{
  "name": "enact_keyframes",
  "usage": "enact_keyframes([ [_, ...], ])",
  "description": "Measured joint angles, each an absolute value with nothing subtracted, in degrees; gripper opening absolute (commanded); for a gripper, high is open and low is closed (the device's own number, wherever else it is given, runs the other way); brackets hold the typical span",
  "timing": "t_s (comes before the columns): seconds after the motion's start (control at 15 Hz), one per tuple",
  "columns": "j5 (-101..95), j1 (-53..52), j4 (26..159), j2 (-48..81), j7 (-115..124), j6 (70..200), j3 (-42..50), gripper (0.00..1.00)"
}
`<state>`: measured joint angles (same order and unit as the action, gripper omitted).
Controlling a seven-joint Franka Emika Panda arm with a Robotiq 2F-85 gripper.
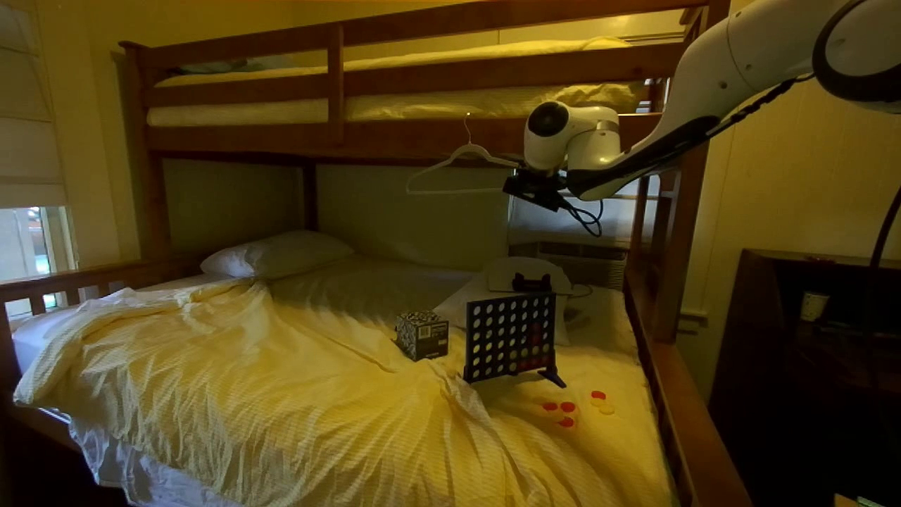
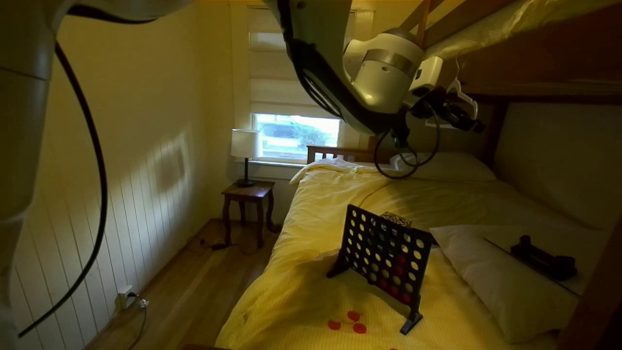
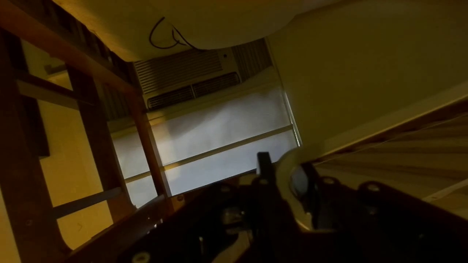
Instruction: Pick up the hang wire and put it on the black object
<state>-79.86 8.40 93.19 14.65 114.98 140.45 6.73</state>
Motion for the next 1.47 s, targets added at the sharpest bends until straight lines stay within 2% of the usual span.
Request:
enact_keyframes([
  [0.8,-84.8,6.9,92.4,14.4,122.2,140.5,6.8,0.05],
  [1.47,-87.2,5.0,98.3,10.8,125.7,140.5,6.4,0.05],
])
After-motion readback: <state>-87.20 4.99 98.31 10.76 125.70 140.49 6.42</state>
